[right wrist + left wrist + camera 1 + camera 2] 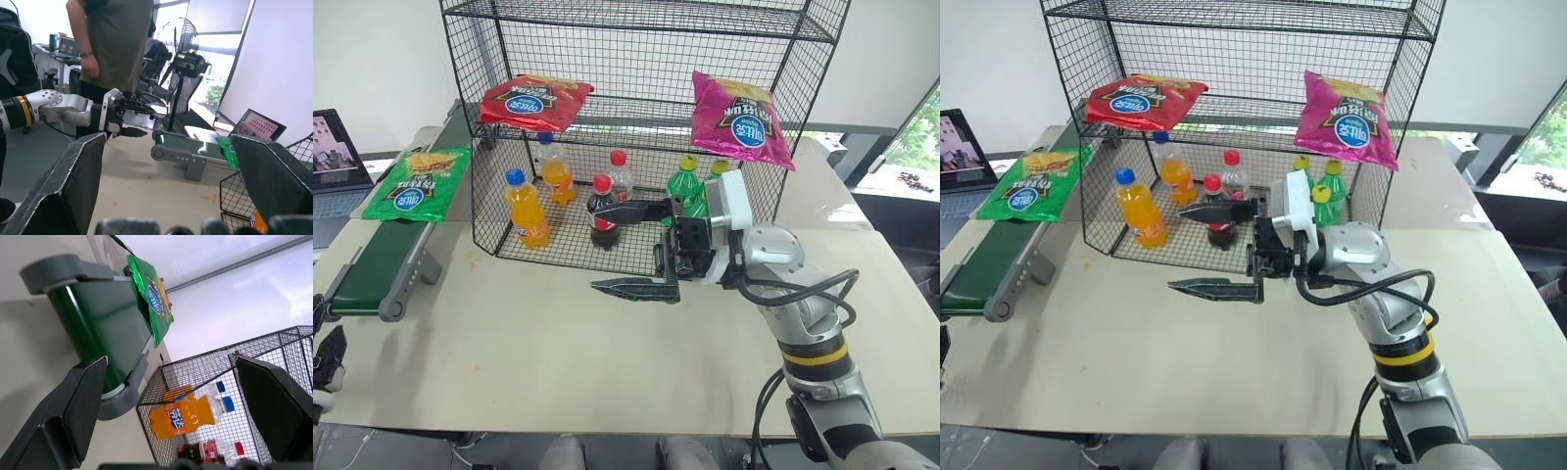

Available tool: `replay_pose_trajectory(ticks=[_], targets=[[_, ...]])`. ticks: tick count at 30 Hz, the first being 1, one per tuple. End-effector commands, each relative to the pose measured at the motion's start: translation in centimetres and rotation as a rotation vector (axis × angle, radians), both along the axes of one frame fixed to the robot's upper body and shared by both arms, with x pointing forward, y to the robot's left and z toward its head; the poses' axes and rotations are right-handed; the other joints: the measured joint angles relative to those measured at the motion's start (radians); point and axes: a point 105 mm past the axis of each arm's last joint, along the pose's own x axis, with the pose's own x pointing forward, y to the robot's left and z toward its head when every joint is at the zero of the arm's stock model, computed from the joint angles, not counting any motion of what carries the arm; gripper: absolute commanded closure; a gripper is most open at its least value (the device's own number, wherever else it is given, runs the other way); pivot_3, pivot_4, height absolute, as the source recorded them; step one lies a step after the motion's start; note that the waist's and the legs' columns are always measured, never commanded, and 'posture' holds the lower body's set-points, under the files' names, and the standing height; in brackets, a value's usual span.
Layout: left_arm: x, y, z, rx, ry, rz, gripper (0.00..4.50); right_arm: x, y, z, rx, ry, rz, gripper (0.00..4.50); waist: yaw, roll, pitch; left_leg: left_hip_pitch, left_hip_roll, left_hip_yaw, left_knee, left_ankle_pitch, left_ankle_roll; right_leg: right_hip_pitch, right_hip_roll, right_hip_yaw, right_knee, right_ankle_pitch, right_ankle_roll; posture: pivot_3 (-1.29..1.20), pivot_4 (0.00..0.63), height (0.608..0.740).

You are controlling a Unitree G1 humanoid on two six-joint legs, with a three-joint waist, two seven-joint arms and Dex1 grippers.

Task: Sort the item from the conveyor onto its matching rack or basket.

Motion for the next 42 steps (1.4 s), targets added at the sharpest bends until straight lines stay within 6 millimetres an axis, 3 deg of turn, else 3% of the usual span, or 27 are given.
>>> replay_pose_trajectory(ticks=[1,13,36,39,42], targets=[[-0.1,0.5,0.5,0.013,-0.011,0.022,0.03,-0.3,-0.1,1.0,0.011,-0.060,0.001,0.00,0.000,0.000,0.000,0.000,0.000,0.000,0.000,0.000,0.000,0.000,0.000,0.000,0.000,0.000,0.000,0.00,0.150,0.740],[0.3,2.0,0.0,-0.003,-0.014,0.085,0.03,-1.4,0.0,1.8,0.026,-0.098,0.082,0.00,0.001,0.001,0.000,0.000,0.000,0.000,0.000,0.000,0.000,0.000,0.000,0.000,0.000,0.000,0.000,0.00,0.150,0.740],[0.1,3.1,-1.7,0.070,0.057,0.070,0.03,-1.1,0.1,2.3,0.041,-0.105,0.065,0.00,-0.001,0.002,0.001,0.000,0.000,0.000,-0.001,0.000,-0.001,-0.001,0.000,0.000,-0.001,0.000,0.000,0.00,0.150,0.740],[0.0,3.4,-1.9,0.086,0.068,0.088,0.84,-1.0,0.2,2.3,0.040,-0.105,0.060,0.00,-0.003,0.002,0.001,0.000,0.000,0.000,-0.002,0.000,-0.001,-0.001,0.000,0.000,-0.001,0.000,0.000,0.00,0.150,0.740],[-0.1,3.6,-1.6,0.095,0.056,0.089,1.97,-0.9,0.3,2.3,0.040,-0.104,0.060,0.00,-0.003,0.002,0.001,0.000,0.000,0.000,-0.003,0.000,-0.001,-0.001,0.000,0.000,-0.001,-0.001,0.000,0.00,0.150,0.740]])
